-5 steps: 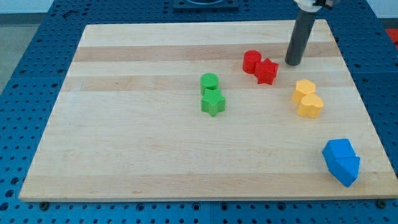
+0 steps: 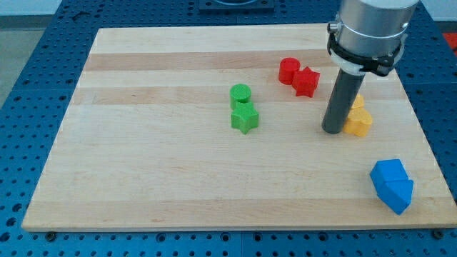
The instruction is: Separate the yellow hexagon from the yellow heart
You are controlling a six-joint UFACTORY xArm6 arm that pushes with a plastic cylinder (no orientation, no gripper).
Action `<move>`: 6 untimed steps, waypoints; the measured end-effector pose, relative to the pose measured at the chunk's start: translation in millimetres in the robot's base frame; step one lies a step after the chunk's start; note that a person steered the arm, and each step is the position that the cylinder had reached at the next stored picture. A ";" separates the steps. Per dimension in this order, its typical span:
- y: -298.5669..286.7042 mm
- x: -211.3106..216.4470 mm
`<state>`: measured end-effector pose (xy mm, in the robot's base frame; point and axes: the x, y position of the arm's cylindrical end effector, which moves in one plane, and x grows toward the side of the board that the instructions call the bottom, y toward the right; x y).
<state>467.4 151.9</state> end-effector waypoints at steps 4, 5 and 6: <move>46.8 -0.4; 46.8 -12.6; 46.7 -34.7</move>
<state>432.7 198.6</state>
